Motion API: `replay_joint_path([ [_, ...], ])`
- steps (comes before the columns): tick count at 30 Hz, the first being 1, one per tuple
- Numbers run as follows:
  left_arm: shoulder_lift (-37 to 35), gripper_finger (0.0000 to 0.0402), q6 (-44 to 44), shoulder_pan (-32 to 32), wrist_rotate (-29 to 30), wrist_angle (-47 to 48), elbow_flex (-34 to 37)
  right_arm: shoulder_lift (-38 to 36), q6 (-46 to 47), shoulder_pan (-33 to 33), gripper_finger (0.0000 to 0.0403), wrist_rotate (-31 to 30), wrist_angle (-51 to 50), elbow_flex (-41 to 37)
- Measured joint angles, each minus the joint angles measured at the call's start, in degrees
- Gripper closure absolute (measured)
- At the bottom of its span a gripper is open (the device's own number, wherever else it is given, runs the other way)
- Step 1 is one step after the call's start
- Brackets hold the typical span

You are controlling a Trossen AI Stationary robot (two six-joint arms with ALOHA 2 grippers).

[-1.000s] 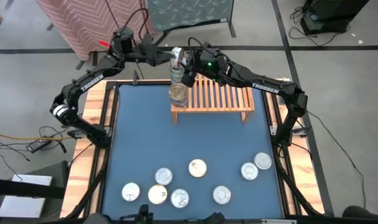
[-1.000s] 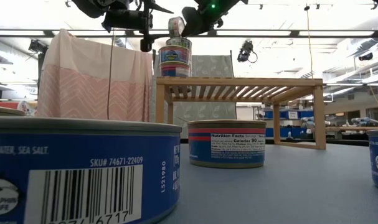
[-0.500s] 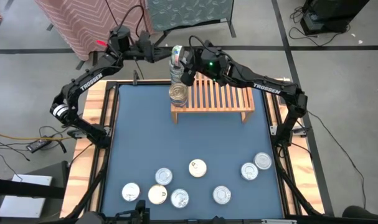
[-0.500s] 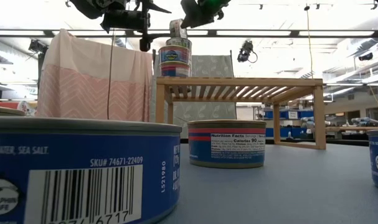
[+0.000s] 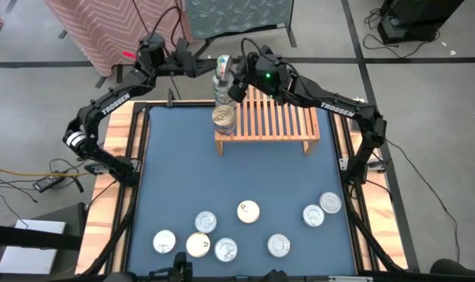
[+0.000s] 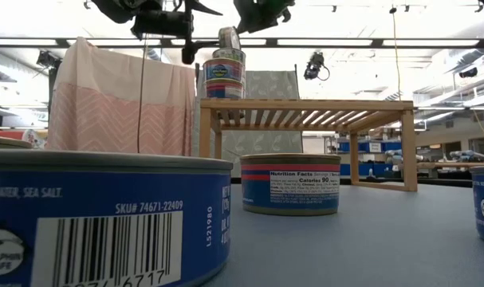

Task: Stack canned seafood by type on shelf
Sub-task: Stack the green tuna can on top of the other green tuna cans on the shelf

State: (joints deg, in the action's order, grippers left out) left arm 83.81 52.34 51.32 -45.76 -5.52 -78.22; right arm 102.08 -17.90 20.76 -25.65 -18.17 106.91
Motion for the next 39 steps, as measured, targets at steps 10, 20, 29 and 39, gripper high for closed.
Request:
replay_joint_path([
  [10,0.0,0.0090,1.8,-0.8,0.1,-0.9,0.0,0.0,0.3,-0.2,0.0166,0.2,0.4,-0.1],
  [20,0.0,0.0090,2.0,-3.8,0.1,-0.6,0.0,0.0,0.3,0.3,0.0172,1.8,4.1,-0.1],
  [29,0.0,0.0090,2.1,-3.7,-0.8,-0.8,0.0,0.0,0.3,0.2,0.0174,2.0,4.0,-0.1],
  [39,-0.1,0.0089,2.0,0.2,-2.8,-1.0,0.0,0.0,0.3,-0.1,0.0174,1.9,1.3,-0.1],
])
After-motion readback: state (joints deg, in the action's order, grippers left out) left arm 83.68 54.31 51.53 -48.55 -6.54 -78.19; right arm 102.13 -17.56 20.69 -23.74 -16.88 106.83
